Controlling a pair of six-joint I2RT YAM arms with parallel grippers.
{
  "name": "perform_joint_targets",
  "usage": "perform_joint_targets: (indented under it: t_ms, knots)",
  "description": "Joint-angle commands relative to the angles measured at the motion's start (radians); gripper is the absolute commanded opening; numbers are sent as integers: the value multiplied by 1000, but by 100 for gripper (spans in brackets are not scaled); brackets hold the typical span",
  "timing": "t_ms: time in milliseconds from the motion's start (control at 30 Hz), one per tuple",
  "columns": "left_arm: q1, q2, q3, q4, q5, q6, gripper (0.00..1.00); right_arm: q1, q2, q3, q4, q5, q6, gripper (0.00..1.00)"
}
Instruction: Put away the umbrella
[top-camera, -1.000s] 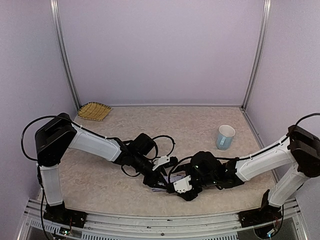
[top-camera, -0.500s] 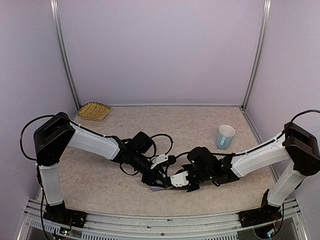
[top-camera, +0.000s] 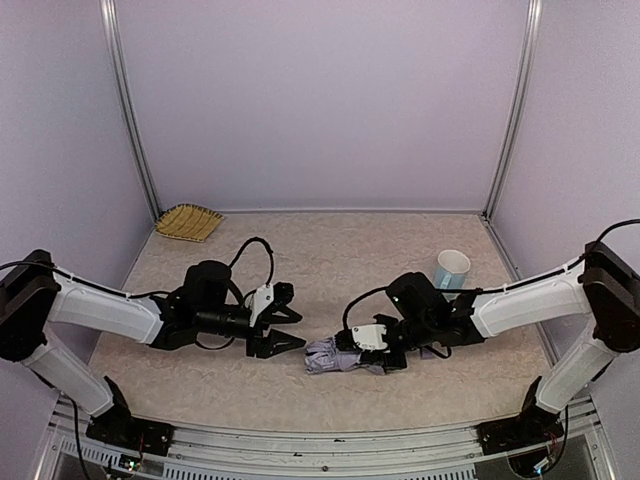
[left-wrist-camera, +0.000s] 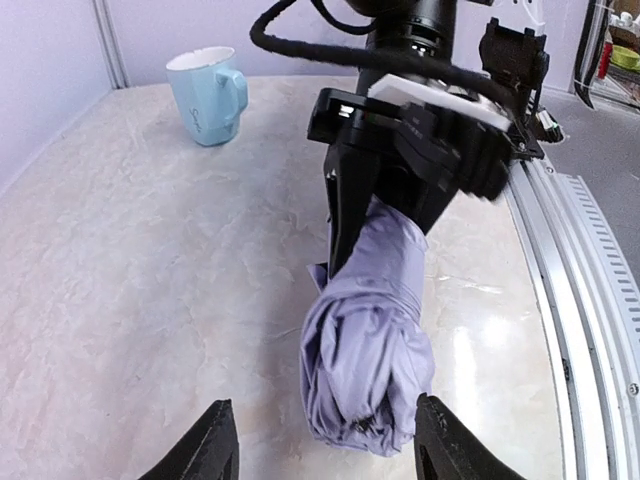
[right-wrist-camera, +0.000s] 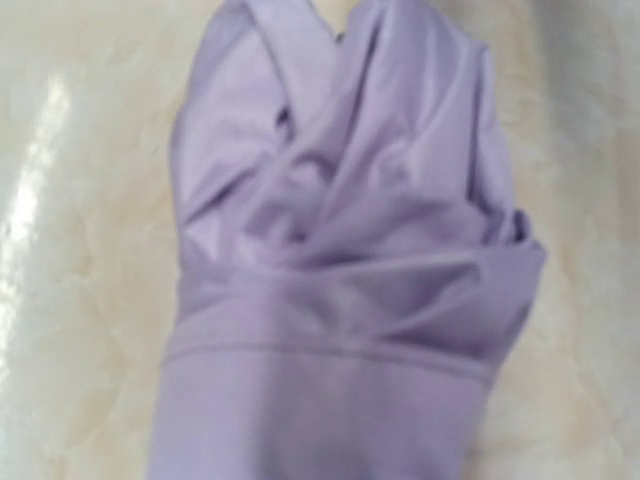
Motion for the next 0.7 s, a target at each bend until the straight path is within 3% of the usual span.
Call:
perform_joint_targets:
  t_ms: [0,200,300,467,533,667]
  knots:
    - [1,-105,-163,322,-72,-87,58,-59,-81,66,13,-183,115,0]
    - [-10,-75,-264,531,-79,-167,57,-130,-195,87,61,-366,221,0]
    - [-41,-65,-245,557,-123,-128,57,-136,-233,103,41,-442,223,0]
    - [-166,-232,-149,277,-368,151,59,-136,-200,180,-161,-400,187,0]
    - [-210,-296,-139,187,-454,253,65,-136,-179,196,-222,-414,192,0]
    - [-274,-353,-115,18,-530,365,70,-136,-108,253,-353,-464,223,0]
